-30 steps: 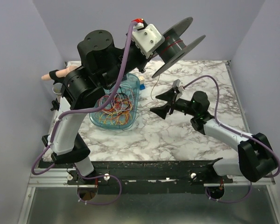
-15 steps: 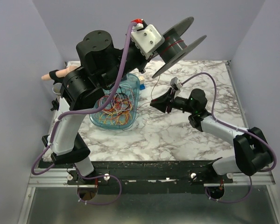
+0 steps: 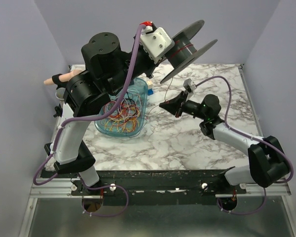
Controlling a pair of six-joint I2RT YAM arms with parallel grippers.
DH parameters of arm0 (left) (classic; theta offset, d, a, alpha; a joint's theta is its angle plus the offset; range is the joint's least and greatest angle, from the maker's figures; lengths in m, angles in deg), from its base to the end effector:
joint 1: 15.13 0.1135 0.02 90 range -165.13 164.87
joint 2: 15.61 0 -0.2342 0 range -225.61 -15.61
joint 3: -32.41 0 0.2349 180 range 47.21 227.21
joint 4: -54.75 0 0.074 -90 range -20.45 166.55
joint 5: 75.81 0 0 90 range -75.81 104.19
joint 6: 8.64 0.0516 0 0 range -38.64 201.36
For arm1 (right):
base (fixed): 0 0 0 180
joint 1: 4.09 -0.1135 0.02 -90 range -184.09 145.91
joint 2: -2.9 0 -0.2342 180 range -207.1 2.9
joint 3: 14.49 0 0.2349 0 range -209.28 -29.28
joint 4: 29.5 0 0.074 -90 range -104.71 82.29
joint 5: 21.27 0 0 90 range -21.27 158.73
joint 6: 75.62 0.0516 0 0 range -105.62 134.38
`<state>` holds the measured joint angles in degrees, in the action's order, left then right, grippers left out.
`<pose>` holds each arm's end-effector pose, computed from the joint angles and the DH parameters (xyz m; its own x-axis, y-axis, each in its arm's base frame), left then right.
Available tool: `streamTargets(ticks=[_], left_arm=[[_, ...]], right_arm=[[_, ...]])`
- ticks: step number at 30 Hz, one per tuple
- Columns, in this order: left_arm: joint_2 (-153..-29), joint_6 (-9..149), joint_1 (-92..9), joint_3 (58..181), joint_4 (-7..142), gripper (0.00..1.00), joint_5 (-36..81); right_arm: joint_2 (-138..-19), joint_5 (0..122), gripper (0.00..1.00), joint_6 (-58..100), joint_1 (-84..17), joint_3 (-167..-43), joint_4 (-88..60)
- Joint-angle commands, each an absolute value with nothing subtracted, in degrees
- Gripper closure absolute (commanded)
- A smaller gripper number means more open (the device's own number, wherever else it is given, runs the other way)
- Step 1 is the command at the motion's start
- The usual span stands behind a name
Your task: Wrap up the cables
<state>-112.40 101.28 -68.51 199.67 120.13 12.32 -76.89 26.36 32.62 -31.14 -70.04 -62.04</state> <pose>0.1512 -0.2007 0.5786 0.3165 0.1451 -0.9374 0.7179 0.6093 0.3366 0.2546 0.1690 0.2637 -0.1690 0.1734 -0.9703 -0.9234 0.3164 0.2173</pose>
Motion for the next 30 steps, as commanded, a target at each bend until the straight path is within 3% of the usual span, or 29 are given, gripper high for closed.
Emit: streamTargets(ticks=[1,6,10,18,26,30], left_arm=[[-110.63,102.19,-68.83,199.80,119.29,1.00,13.22],[-107.20,104.38,-69.18,190.50,126.75,1.00,22.88],[-102.72,110.61,-69.35,177.23,129.40,1.00,22.98],[-95.60,121.78,-69.53,159.56,128.89,1.00,15.52],[-93.22,126.18,-71.11,144.87,115.36,1.00,1.81],[-94.53,124.96,-71.20,141.44,108.85,1.00,-2.67]], right_arm=[[-73.66,35.05,0.99,35.73,-28.97,-69.36,-57.79],[-67.78,40.60,0.99,37.24,-20.72,-69.36,-47.86],[-61.98,40.77,0.99,27.51,-17.01,-74.44,-31.80],[-54.50,41.04,0.99,12.19,-16.92,-80.70,-5.23],[-52.65,31.92,0.99,13.85,-17.19,-85.36,6.73],[-50.81,21.13,0.99,19.72,-17.62,-86.32,6.93]])
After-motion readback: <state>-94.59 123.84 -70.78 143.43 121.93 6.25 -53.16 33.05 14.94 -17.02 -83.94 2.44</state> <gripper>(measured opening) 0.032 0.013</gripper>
